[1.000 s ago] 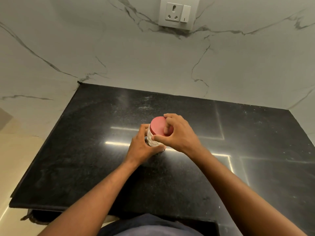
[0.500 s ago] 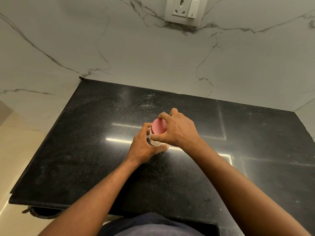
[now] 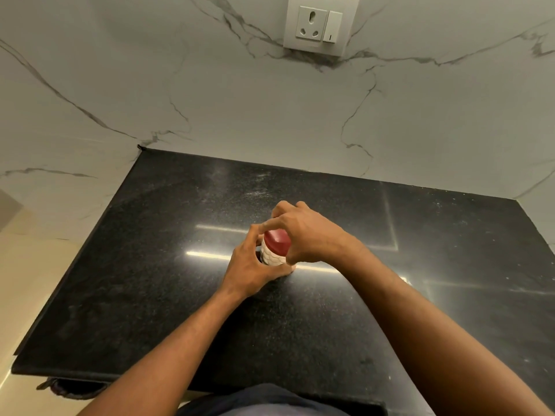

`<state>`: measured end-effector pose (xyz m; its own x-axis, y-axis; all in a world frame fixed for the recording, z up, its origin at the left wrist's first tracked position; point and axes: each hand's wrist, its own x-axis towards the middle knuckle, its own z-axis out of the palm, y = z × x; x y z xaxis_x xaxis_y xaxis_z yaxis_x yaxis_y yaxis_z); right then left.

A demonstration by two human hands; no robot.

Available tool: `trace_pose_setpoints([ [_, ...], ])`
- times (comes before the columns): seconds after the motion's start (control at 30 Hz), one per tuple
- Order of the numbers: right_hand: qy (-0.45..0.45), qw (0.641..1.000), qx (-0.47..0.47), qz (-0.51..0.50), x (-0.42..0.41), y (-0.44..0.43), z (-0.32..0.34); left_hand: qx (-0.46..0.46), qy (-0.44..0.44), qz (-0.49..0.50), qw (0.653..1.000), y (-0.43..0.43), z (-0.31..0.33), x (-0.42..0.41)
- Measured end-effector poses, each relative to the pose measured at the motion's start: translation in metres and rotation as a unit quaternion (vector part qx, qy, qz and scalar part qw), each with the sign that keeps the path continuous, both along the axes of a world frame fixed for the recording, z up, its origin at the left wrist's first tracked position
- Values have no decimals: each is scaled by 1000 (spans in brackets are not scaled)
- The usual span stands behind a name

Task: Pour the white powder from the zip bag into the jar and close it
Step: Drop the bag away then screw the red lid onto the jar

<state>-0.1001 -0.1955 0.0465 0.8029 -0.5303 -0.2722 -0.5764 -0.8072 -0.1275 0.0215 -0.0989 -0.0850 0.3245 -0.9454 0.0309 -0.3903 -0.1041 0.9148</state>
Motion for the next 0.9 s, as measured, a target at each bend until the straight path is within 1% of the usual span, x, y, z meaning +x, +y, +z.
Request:
trace_pose_setpoints([
  [0.1, -3, 999, -20, -25, 0, -1, -2, 2, 4, 4, 1000, -1, 0, -1],
  [0.23, 44, 984, -102, -137, 13, 1, -1, 4, 21, 18, 1000, -1, -3, -3],
  [0.33, 71, 976, -129, -158, 15, -3, 3, -1, 11, 21, 1000, 0, -2, -3],
  [0.4, 55, 986, -99, -120, 7, -6, 2, 2, 7, 20, 1000, 0, -1, -2],
  [0.47, 41, 999, 4, -22, 0, -8, 2, 5, 0, 17, 1000, 0, -3, -2],
  [0.5, 40, 998, 39, 23, -3, -8, 4, 3, -4, 14, 1000, -1, -4, -2],
  [0.53, 41, 997, 44, 52, -4, -8, 3, 0, -5, 13, 1000, -1, -4, -3],
  [0.6, 23, 998, 5, 50, -1, -8, 1, -1, 1, 13, 1000, -2, -4, -3],
  [0.67, 19, 999, -31, -22, 5, -8, 0, 5, 8, 12, 1000, -2, -3, -2],
  [0.73, 36, 991, -65, -113, 15, -5, 0, 9, 17, 12, 1000, -3, -4, -1],
  [0.77, 42, 986, -85, -135, 19, -6, 0, 8, 20, 12, 1000, -2, -4, -1],
  [0.83, 58, 981, -130, -134, 23, -8, -1, 0, 20, 11, 1000, -2, -4, -1],
  [0.87, 60, 981, -139, -119, 21, -9, -2, -1, 20, 10, 1000, -2, -4, -1],
  [0.9, 56, 986, -124, -100, 18, -11, -1, -1, 20, 9, 1000, -2, -4, -2],
])
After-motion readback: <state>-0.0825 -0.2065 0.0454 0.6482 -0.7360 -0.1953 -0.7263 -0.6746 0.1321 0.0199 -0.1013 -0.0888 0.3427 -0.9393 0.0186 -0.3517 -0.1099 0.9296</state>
